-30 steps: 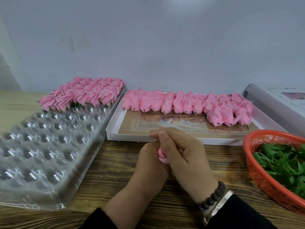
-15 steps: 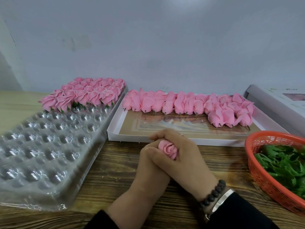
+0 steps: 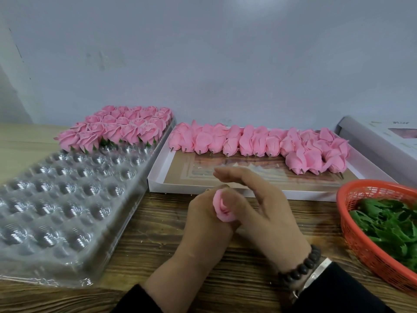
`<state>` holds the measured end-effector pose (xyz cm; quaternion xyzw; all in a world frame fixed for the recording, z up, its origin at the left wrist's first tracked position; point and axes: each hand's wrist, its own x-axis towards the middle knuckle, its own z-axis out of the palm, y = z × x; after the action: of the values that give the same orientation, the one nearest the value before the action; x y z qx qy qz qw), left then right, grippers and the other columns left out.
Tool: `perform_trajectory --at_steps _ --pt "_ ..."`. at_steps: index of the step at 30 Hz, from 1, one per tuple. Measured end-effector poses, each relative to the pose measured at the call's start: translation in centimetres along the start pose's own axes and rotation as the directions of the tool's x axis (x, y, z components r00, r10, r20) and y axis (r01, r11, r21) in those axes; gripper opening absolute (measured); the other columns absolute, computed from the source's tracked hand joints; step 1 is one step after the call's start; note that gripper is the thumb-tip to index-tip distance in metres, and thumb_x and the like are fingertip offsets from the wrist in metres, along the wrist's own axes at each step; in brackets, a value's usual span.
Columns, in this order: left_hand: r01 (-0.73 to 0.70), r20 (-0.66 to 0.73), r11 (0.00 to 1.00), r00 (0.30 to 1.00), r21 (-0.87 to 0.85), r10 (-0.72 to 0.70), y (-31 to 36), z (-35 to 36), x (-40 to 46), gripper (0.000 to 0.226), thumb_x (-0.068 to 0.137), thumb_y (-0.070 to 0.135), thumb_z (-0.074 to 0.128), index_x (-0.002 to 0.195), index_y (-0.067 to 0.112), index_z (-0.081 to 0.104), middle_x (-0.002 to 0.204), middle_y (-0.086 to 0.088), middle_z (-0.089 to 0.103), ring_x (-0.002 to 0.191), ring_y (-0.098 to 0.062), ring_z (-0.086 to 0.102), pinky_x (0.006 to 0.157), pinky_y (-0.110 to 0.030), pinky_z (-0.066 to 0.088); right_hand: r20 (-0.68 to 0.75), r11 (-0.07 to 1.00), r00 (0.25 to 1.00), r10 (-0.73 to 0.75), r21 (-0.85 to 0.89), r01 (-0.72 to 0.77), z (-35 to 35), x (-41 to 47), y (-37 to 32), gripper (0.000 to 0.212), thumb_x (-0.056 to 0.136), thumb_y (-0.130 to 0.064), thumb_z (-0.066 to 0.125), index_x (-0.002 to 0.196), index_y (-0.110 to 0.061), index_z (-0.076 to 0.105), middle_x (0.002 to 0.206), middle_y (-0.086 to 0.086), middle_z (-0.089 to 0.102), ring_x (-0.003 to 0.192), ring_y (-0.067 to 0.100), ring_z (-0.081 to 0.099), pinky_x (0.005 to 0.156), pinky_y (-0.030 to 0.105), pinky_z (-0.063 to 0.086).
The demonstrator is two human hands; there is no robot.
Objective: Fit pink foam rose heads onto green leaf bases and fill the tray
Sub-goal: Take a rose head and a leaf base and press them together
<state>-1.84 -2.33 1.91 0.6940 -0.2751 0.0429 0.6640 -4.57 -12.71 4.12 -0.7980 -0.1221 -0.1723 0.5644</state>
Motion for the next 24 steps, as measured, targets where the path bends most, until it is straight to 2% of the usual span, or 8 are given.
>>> perform_trajectory --at_steps 3,5,9,12,14,19,22,24 --pt "-0.022 0.062 0.996 0.998 0.091 0.017 0.3 0.4 -0.1 0.033 0.084 -0.001 0.059 0.069 0.029 0.058 0.064 0.021 0.065 0.066 0.006 0.062 0.056 -0.005 0.044 -0.145 0.994 0.984 -0.103 0.014 0.106 0.9 -0.1 -0.7 0.031 0.084 -0.047 0.046 0.092 -0.028 0.069 0.076 -0.01 0.067 0.071 0.002 0.061 0.069 0.024 0.05" --pt "0.004 0.08 1.0 0.997 -0.008 -0.003 0.6 0.7 -0.1 0.026 0.086 -0.002 0.055 0.078 0.023 0.059 0.069 0.023 0.066 0.072 0.009 0.062 0.061 -0.006 0.046 -0.166 0.984 0.973 -0.16 -0.105 0.144 1.5 -0.1 -0.8 0.033 0.087 -0.042 0.043 0.09 -0.024 0.071 0.076 -0.018 0.066 0.074 0.002 0.061 0.073 0.021 0.048" --pt "0.046 0.084 0.997 0.996 -0.054 -0.042 0.6 1.2 -0.4 0.026 0.086 -0.015 0.049 0.099 0.006 0.057 0.07 0.014 0.057 0.068 0.017 0.057 0.061 -0.002 0.043 -0.118 0.973 0.989 -0.092 -0.222 0.064 1.7 -0.1 -0.4 0.04 0.081 -0.048 0.042 0.081 -0.02 0.071 0.081 -0.005 0.07 0.083 0.01 0.064 0.081 0.033 0.05" --pt "0.087 0.134 0.984 0.989 -0.154 -0.067 1.0 1.0 -0.4 0.033 0.085 -0.021 0.045 0.08 0.009 0.058 0.067 0.006 0.065 0.067 0.009 0.061 0.059 -0.006 0.045 -0.038 0.987 0.999 0.014 -0.159 -0.02 1.3 0.0 -0.1 0.038 0.069 -0.058 0.049 0.081 -0.029 0.07 0.084 -0.014 0.069 0.086 0.001 0.063 0.08 0.02 0.049" --pt "0.097 0.138 0.977 0.988 -0.189 -0.071 1.0 0.8 -0.4 0.034 0.084 -0.021 0.046 0.074 0.01 0.059 0.066 0.012 0.068 0.064 0.008 0.062 0.056 -0.007 0.045 0.018 0.98 0.999 0.047 -0.196 -0.043 1.1 0.1 0.1 0.042 0.062 -0.065 0.051 0.087 -0.036 0.068 0.087 -0.018 0.067 0.088 -0.004 0.06 0.078 0.013 0.047" --pt "0.079 0.03 0.973 0.997 -0.218 -0.074 0.5 0.6 -0.2 0.034 0.08 -0.015 0.056 0.067 0.014 0.065 0.065 0.003 0.069 0.064 -0.004 0.064 0.057 -0.014 0.05 0.117 0.972 0.982 0.148 -0.202 -0.122 0.4 0.3 0.5 0.055 0.051 -0.075 0.054 0.1 -0.049 0.055 0.095 -0.019 0.064 0.091 -0.007 0.059 0.083 0.021 0.051" --pt "0.026 0.026 0.993 0.999 -0.113 -0.023 0.5 0.4 -0.1 0.033 0.084 -0.012 0.054 0.067 0.015 0.063 0.063 0.007 0.067 0.061 0.001 0.062 0.056 -0.011 0.047 0.166 0.978 0.974 0.156 -0.166 -0.128 0.2 0.5 0.9 0.058 0.05 -0.073 0.058 0.103 -0.049 0.051 0.094 -0.02 0.066 0.094 -0.005 0.059 0.087 0.027 0.05" --pt "0.004 0.034 0.999 0.999 -0.035 -0.002 0.7 0.4 -0.1 0.033 0.085 -0.01 0.054 0.067 0.016 0.063 0.062 0.009 0.066 0.061 0.002 0.061 0.055 -0.009 0.045 0.182 0.979 0.971 0.158 -0.155 -0.13 0.0 0.6 1.2 0.058 0.049 -0.073 0.059 0.102 -0.051 0.049 0.095 -0.024 0.065 0.094 -0.008 0.059 0.087 0.023 0.049"
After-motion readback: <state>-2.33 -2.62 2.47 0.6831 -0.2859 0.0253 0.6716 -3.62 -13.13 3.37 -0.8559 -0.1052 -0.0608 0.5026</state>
